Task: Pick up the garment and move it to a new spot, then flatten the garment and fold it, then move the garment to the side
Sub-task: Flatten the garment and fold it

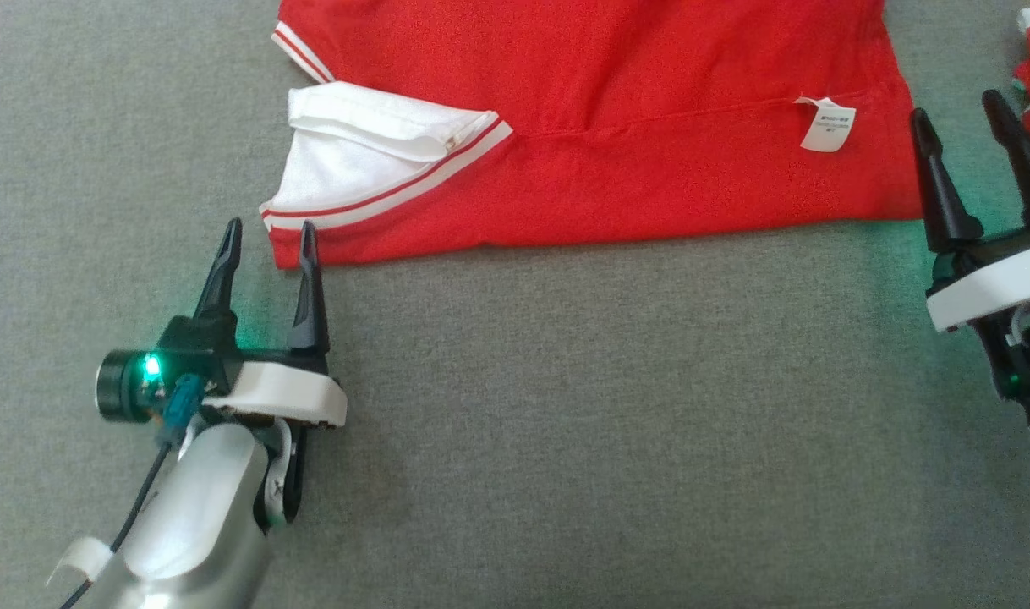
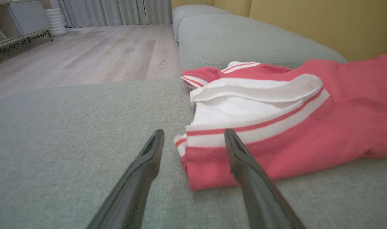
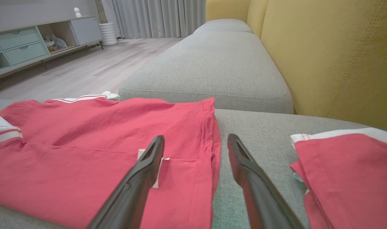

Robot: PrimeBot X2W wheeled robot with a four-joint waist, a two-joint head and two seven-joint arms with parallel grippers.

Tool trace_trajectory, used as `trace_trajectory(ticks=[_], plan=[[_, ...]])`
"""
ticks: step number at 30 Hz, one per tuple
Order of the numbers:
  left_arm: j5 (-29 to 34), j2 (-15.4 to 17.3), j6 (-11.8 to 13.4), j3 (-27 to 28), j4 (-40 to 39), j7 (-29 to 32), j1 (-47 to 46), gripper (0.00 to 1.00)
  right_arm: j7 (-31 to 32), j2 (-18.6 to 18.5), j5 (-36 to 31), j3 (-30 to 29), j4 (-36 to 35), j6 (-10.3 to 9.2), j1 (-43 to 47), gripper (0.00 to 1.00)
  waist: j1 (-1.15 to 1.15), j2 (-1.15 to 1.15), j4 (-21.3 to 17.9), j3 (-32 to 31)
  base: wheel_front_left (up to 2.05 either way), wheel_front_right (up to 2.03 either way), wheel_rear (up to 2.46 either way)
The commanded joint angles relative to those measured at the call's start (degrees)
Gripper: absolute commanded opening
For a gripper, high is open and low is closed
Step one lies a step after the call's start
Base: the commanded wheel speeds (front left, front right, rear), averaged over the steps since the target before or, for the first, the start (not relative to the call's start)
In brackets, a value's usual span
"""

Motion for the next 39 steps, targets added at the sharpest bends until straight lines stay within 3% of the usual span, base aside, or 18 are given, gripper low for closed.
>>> trace_trajectory(ticks=[1, 9, 10, 12, 18, 28, 30, 31, 39], plan=[[0.0, 1.3, 0.8, 1.8, -0.4, -0.4, -0.7, 1.00, -0.6, -0.7, -0.3, -0.2, -1.9, -0.05, 1.0, 1.00, 0.01, 0.00, -0.2, -0.1, 0.00, 0.00, 0.00], [-2.1, 0.9, 0.6, 1.8, 5.1, 4.3, -1.8, 1.00, -0.6, -0.2, -0.2, -0.3, -1.9, -0.05, 1.7, 1.00, 0.01, 0.00, -0.9, 0.5, 0.00, 0.00, 0.00], [-2.3, 0.8, 0.4, 1.6, 5.6, 4.9, -2.1, 0.74, -0.6, -0.2, -0.2, -0.2, -1.7, -0.05, 1.8, 1.00, 0.01, 0.00, -0.9, 0.5, 0.00, 0.00, 0.00], [-2.6, 0.7, -0.3, 1.3, 6.2, 5.7, -2.3, 0.02, -0.6, -0.2, 0.0, 0.1, -1.1, -0.05, 1.9, 1.00, 0.01, 0.00, -1.0, 0.5, 0.00, 0.00, 0.00], [-3.5, 0.2, -1.9, 0.5, 4.8, 4.6, -1.3, 0.00, -0.6, 0.1, 2.9, 2.3, 3.2, -0.05, 3.0, 1.00, 0.01, 0.00, -0.3, -0.9, 0.00, 0.00, 0.00], [-3.4, 0.7, -2.0, -0.1, -0.8, 2.8, 1.3, 0.00, 2.2, 0.5, 9.9, 7.5, 11.3, -0.05, 1.8, 1.00, 0.01, 0.00, 1.2, -2.5, 0.00, 0.00, 0.00], [-3.4, 1.0, -2.0, -0.2, -1.9, 2.6, 1.8, 0.00, 3.2, 0.4, 11.3, 8.8, 12.1, -0.05, 1.2, 0.22, 0.01, 0.00, 1.3, -2.7, 0.00, 0.00, 0.00], [-3.3, 1.1, -2.0, -0.2, -2.4, 2.5, 2.0, 0.00, 3.8, 0.3, 12.0, 9.2, 12.7, -0.05, 0.9, 0.00, 0.01, 0.00, 1.4, -2.8, 0.00, 0.00, 0.00], [-3.5, 3.0, -2.1, -0.3, -5.6, 2.5, 4.4, 0.00, 3.3, -2.2, 15.5, 12.6, 13.9, -0.05, 1.1, 0.00, 0.01, 0.00, 1.5, -5.6, 0.00, 0.00, 0.00]])
